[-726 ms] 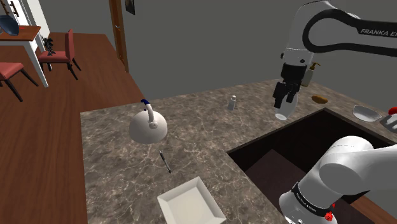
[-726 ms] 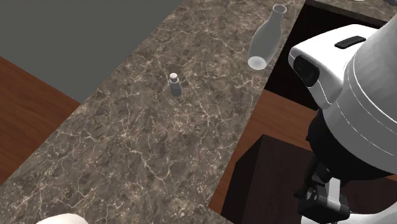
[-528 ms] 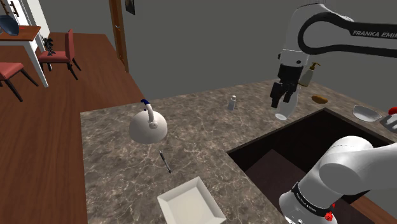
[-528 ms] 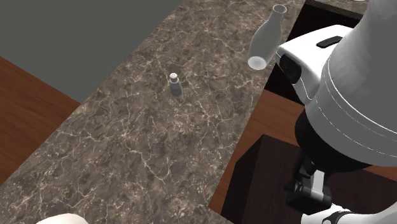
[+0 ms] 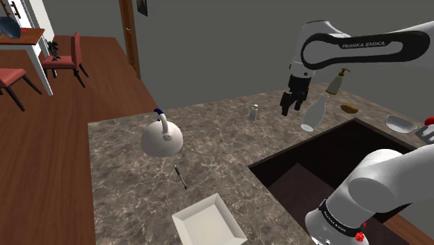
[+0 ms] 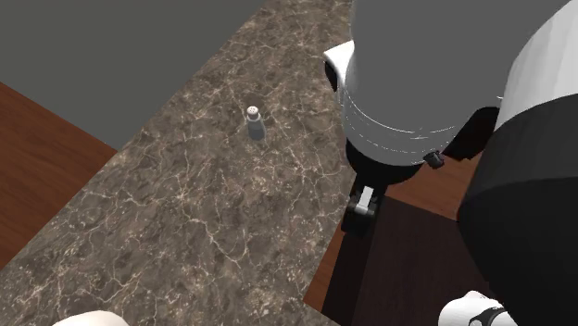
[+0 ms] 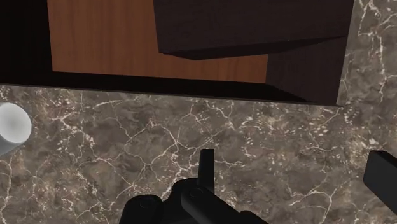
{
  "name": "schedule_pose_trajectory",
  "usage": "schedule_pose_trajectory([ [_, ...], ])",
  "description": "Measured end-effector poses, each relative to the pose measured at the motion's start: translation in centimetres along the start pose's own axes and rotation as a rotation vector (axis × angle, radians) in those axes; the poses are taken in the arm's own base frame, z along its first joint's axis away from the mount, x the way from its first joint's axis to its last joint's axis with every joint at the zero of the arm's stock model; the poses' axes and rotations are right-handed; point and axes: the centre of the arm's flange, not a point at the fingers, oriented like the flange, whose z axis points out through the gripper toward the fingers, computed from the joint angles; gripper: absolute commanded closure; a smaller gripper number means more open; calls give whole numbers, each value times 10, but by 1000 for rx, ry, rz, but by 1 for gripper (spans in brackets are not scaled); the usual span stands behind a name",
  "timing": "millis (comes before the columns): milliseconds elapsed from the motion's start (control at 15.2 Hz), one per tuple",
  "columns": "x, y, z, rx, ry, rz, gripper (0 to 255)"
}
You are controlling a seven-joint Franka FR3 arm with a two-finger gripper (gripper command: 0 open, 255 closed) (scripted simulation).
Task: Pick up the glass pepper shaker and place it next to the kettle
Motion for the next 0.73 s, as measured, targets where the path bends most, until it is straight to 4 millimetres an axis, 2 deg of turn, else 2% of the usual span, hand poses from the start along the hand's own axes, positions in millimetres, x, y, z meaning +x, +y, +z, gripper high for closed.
schedule_pose_trajectory([
  [726, 113, 53, 58, -27, 65, 6, 0],
])
